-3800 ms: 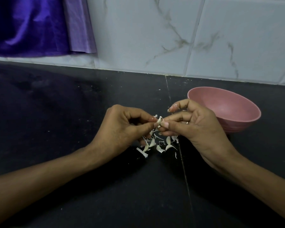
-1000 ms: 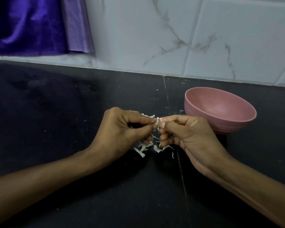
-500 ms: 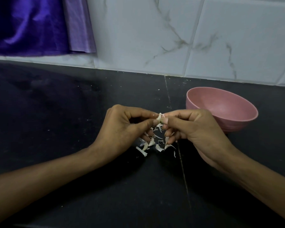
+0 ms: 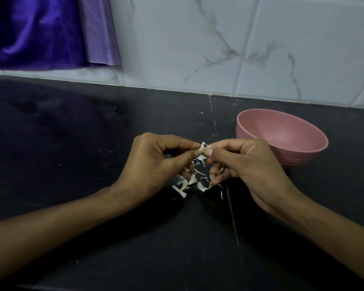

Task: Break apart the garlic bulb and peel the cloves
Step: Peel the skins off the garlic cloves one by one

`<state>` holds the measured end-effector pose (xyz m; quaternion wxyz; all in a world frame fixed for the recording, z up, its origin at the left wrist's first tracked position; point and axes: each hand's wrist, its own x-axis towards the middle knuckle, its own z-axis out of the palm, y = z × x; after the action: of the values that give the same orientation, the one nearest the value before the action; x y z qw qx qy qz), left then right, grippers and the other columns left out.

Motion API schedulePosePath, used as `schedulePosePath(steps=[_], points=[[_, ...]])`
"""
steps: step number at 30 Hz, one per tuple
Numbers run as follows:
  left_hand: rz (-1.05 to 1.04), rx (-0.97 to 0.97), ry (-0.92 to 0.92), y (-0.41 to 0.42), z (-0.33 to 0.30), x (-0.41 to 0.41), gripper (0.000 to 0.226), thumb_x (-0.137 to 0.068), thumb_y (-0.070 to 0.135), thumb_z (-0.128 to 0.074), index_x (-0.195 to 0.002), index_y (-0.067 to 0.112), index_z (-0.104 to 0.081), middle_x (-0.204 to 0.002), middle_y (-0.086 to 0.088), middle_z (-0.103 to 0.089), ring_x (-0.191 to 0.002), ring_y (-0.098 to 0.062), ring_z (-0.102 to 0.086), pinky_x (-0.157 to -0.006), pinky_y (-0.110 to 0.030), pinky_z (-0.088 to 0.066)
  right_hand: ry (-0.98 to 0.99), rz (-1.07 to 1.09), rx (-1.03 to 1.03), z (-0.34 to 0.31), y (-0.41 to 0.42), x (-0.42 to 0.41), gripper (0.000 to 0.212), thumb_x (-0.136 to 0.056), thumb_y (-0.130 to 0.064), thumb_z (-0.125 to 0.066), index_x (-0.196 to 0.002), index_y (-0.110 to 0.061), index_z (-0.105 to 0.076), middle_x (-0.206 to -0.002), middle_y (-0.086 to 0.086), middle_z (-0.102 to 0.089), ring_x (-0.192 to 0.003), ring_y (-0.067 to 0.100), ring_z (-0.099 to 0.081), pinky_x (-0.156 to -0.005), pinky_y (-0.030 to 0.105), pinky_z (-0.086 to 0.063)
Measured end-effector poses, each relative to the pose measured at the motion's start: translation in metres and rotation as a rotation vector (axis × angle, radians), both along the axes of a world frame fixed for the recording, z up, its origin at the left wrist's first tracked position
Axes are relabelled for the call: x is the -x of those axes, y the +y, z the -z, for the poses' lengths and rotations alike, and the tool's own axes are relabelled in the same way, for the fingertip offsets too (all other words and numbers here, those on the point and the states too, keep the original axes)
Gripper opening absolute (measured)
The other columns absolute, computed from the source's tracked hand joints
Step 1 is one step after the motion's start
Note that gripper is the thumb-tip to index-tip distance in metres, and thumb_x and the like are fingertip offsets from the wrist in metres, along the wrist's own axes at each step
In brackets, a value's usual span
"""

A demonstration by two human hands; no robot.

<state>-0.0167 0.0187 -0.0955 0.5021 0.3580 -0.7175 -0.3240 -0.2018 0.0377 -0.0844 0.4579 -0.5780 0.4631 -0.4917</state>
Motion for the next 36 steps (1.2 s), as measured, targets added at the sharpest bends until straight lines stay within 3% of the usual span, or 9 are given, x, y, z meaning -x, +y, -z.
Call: schedulePosePath(steps=[6, 13, 20, 28, 33, 36], points=[[0.040, -0.067, 0.046, 0.000, 0.001, 0.001, 0.023, -0.073, 0.026, -0.074, -0.092, 0.013, -0.077, -0.078, -0.010, -0.075, -0.064, -0.028, -0.072, -0.061, -0.046, -0.061, 0.032, 0.024, 0.062, -0.002, 0.000, 0.000, 0.010, -0.086, -0.004, -0.071, -0.078, -0.003, -0.076, -0.064, 0.006, -0.066, -0.051, 0.017, -0.062, -0.048, 0.022, -0.051], [0.127, -0.250, 0.156, -0.002, -0.006, 0.003, 0.010, -0.079, -0.002, -0.070, -0.088, -0.004, -0.072, -0.065, -0.013, -0.070, -0.052, -0.019, -0.067, -0.048, -0.025, -0.055, 0.039, 0.026, 0.080, -0.001, 0.000, 0.000, 0.009, -0.084, -0.004, -0.072, -0.077, -0.008, -0.077, -0.062, 0.005, -0.066, -0.052, 0.018, -0.062, -0.049, 0.024, -0.053], [0.204, -0.413, 0.244, -0.004, -0.009, 0.002, 0.019, -0.073, 0.009, -0.070, -0.089, -0.002, -0.069, -0.075, -0.015, -0.070, -0.051, -0.016, -0.061, -0.045, -0.029, -0.055, -0.003, 0.016, 0.051, -0.001, -0.001, 0.002, 0.007, -0.085, -0.006, -0.072, -0.080, -0.003, -0.076, -0.066, 0.005, -0.065, -0.054, 0.016, -0.060, -0.048, 0.027, -0.054], [0.186, -0.424, 0.234, -0.004, -0.009, -0.001, 0.018, -0.077, 0.008, -0.068, -0.093, -0.001, -0.069, -0.081, -0.016, -0.072, -0.051, -0.015, -0.061, -0.046, -0.030, -0.056, 0.053, -0.027, 0.087, 0.000, 0.000, 0.001, 0.011, -0.090, -0.013, -0.066, -0.094, -0.009, -0.077, -0.086, 0.015, -0.069, -0.058, 0.019, -0.061, -0.050, 0.033, -0.058], [0.193, -0.428, 0.224, -0.004, -0.009, -0.001, 0.024, -0.074, 0.012, -0.070, -0.095, 0.000, -0.068, -0.080, -0.016, -0.072, -0.052, -0.016, -0.060, -0.046, -0.029, -0.055, 0.118, 0.039, 0.116, 0.000, -0.001, 0.004, 0.020, -0.076, -0.019, -0.080, -0.079, -0.003, -0.068, -0.059, 0.003, -0.064, -0.048, 0.016, -0.059, -0.043, 0.029, -0.053], [0.193, -0.426, 0.223, -0.005, -0.010, 0.001, 0.023, -0.074, 0.011, -0.070, -0.096, 0.001, -0.066, -0.076, -0.013, -0.071, -0.051, -0.017, -0.060, -0.045, -0.029, -0.055, 0.077, 0.025, 0.101, -0.001, -0.002, 0.004, 0.020, -0.078, -0.017, -0.078, -0.079, -0.005, -0.062, -0.062, 0.001, -0.064, -0.047, 0.016, -0.058, -0.040, 0.027, -0.050]])
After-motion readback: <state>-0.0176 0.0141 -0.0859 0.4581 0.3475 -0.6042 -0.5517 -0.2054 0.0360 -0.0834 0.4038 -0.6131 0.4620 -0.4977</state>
